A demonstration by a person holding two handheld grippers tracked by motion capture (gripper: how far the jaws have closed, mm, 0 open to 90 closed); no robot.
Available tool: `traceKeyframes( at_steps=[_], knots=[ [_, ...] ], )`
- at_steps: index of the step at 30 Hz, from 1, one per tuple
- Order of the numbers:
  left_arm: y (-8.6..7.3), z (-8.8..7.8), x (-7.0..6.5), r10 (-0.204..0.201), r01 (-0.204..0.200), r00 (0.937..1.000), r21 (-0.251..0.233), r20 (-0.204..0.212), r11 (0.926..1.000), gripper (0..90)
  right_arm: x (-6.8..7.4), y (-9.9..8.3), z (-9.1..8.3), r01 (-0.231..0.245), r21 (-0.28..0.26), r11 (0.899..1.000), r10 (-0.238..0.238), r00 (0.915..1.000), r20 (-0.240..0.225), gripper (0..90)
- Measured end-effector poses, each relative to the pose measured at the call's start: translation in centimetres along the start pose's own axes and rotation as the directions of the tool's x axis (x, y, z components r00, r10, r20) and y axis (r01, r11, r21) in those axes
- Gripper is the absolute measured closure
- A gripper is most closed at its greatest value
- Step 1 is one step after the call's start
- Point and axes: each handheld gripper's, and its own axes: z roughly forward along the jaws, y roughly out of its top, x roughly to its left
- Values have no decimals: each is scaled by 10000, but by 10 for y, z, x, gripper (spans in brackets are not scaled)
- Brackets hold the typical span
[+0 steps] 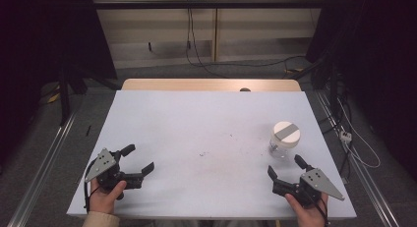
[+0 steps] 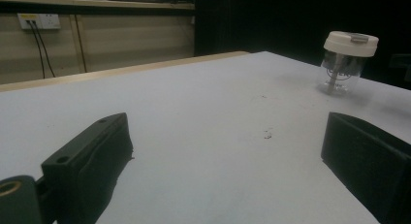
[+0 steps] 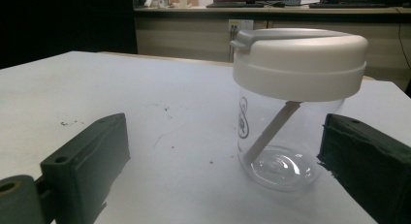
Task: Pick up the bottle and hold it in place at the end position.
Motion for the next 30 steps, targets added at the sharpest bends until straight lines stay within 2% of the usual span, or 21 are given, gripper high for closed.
traceKeyframes(
  at_steps=[4,14,16,20,30],
  knots=[
    [0,1,0,-53,53,10000,-17,32,10000,35,-2,1,0,-63,62,10000,62,10000,36,40],
    [1,2,-1,-66,68,9998,-109,163,9999,35,-18,4,6,-14,578,9983,-9,9993,387,35],
    [1,3,-2,-88,90,9997,-97,213,9999,35,-25,5,10,-15,797,9968,-35,9981,615,36],
    [1,5,-2,-42,44,9996,-41,285,10000,35,-36,6,20,-348,948,9949,287,9975,641,40],
    [0,6,-3,-47,48,9993,-20,363,10000,36,-47,8,51,-414,1399,9893,311,9967,754,40]
  ],
)
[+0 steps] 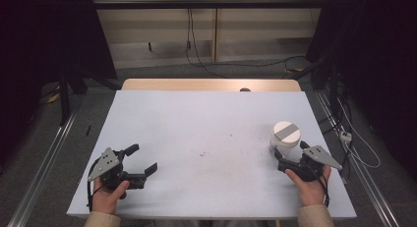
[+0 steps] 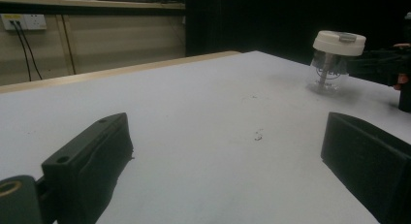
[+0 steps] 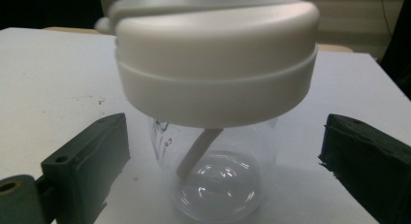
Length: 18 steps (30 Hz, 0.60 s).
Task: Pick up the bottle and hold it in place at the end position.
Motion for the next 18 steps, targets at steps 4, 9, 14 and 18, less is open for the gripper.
traceKeyframes(
  at_steps=[4,9,14,18],
  knots=[
    [0,1,0,-3,3,10000,44,31,10000,36,-2,2,6,-36,6,10000,36,10000,-28,43],
    [0,3,0,25,-25,10000,57,66,10000,36,-1,4,12,92,51,9999,-92,9999,-76,57],
    [0,7,-2,43,-44,9999,97,137,9999,38,-1,5,16,21,56,10000,-21,9999,-103,79],
    [0,9,-2,54,-56,9999,149,131,9999,38,-1,6,20,29,95,10000,-27,9998,-185,103]
  ],
)
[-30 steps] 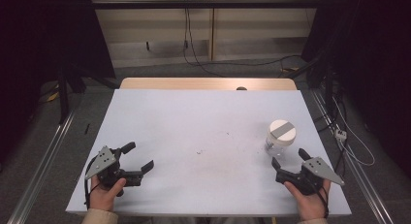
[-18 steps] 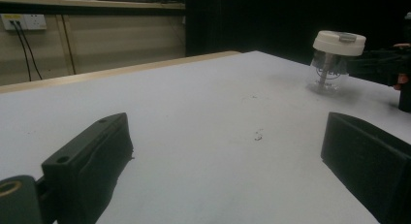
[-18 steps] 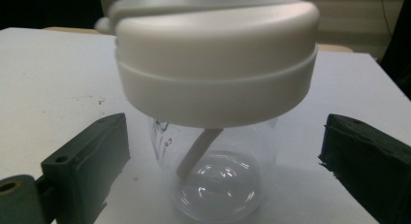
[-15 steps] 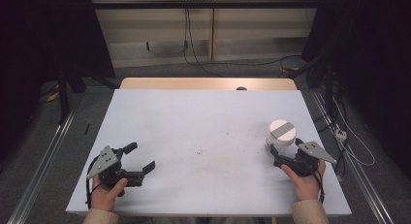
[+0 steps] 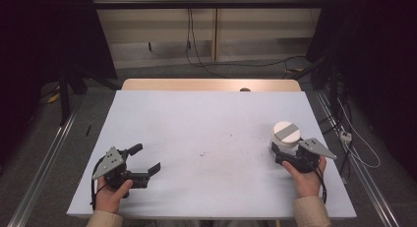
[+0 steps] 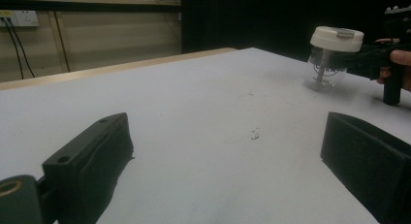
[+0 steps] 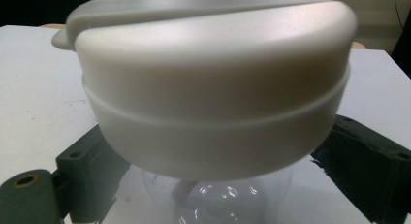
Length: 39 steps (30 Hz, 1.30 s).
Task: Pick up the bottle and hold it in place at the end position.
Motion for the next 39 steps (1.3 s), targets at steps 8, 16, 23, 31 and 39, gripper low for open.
traceKeyframes(
  at_steps=[8,16,23,31,39],
  knots=[
    [0,2,0,44,-44,10000,-25,30,10000,39,3,2,6,204,158,9997,-202,9997,-107,183],
    [1,1,0,-27,26,10000,-31,-25,10000,41,3,1,5,269,74,9996,-268,9995,-194,191],
    [1,0,1,19,-19,10000,-106,14,9999,41,10,4,4,126,-195,9997,-138,9980,-621,192],
    [2,0,0,42,-42,10000,-99,53,9999,41,28,12,9,316,-180,9993,-333,9936,-1077,192],
    [3,0,0,9,-9,10000,-124,64,9999,42,46,18,16,491,-54,9988,-494,9888,-1410,193]
  ],
)
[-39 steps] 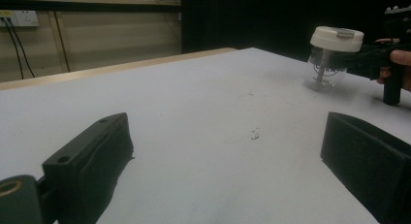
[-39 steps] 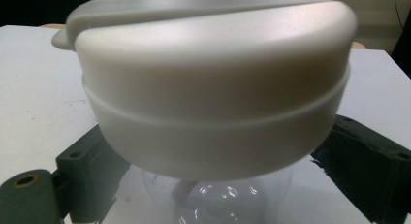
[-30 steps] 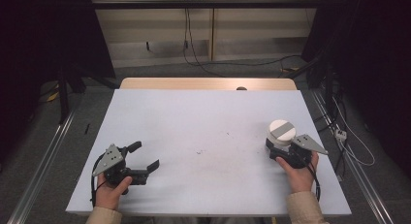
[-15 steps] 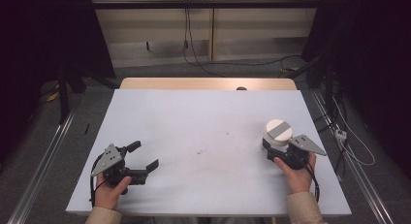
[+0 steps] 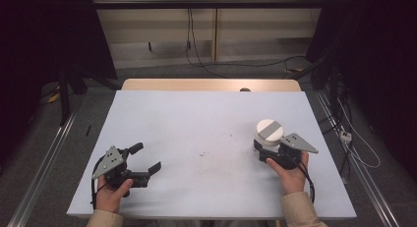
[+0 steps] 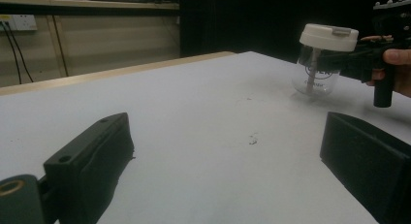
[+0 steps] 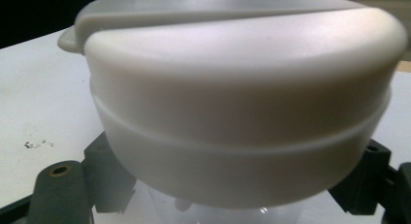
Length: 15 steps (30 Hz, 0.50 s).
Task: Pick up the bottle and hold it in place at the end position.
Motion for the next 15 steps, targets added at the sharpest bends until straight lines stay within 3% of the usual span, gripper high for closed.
traceKeyframes(
  at_steps=[8,15],
  knots=[
    [0,0,0,-79,79,9999,2,76,10000,43,15,8,11,7,6,10000,-6,9996,-285,193],
    [-1,0,0,-121,121,9999,21,123,9999,43,29,16,25,343,83,9994,-337,9974,-639,193]
  ],
)
